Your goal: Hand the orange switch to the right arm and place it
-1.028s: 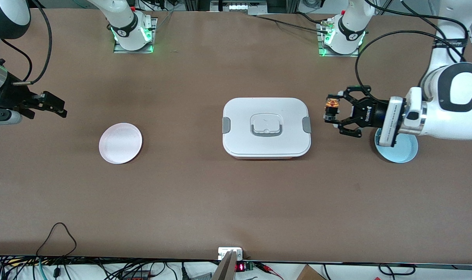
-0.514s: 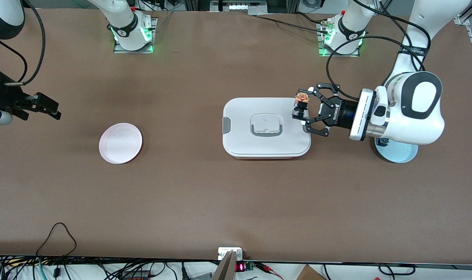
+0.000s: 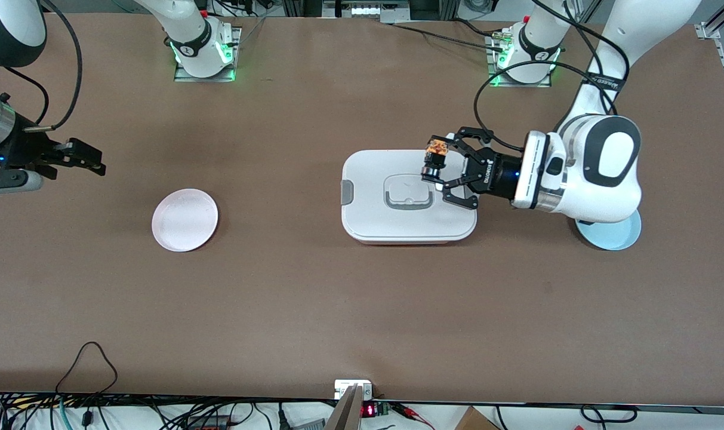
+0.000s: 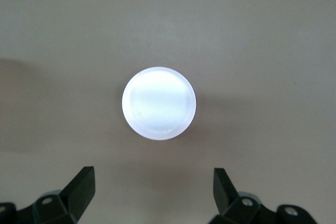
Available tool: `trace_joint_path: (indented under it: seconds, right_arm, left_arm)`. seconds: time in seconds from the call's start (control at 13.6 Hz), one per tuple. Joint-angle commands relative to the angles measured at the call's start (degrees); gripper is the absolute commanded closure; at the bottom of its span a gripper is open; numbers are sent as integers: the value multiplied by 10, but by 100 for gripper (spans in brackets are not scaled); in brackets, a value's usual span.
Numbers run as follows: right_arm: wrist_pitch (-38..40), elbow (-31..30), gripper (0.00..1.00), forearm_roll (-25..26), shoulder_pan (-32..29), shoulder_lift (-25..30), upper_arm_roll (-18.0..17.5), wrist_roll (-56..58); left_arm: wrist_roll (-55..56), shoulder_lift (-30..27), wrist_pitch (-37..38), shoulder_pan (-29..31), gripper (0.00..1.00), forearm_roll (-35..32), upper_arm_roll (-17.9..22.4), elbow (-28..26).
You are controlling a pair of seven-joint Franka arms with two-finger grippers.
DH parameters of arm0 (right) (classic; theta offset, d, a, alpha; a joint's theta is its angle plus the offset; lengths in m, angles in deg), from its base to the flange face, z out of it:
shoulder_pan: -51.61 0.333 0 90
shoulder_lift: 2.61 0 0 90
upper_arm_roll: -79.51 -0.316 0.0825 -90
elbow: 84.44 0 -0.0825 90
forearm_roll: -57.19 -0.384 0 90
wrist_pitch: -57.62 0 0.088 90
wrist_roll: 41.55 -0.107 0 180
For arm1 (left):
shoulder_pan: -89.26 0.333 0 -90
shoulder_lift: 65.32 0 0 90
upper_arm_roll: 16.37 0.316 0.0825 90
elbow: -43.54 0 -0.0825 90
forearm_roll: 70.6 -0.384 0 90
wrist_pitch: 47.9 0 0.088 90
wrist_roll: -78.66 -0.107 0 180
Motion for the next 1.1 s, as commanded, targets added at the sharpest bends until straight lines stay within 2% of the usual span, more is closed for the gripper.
trace_joint_path:
  seconds: [0.0,0.22,0.51,0.66,0.81,1.03]
  right_arm:
    - [25,4,0,-4,5,12,-5,13]
    - [35,-4,0,-47,2,14,-2,14]
    - [63,-36,0,-190,-30,13,2,26]
    - [82,-71,0,-280,-56,12,2,76]
    - [92,-120,0,-375,-85,-3,3,175]
    - [166,-156,0,-541,-109,-67,3,300]
  left_arm:
    - [-52,8,-18,-22,100,28,5,-3]
    - [-59,14,-27,-37,100,45,5,-6]
    - [-60,11,-51,-59,100,57,5,-20]
    - [-60,12,-59,-67,100,67,5,-22]
    - [-65,11,-67,-74,100,68,5,-23]
    - [-88,11,-84,-80,100,73,5,-27]
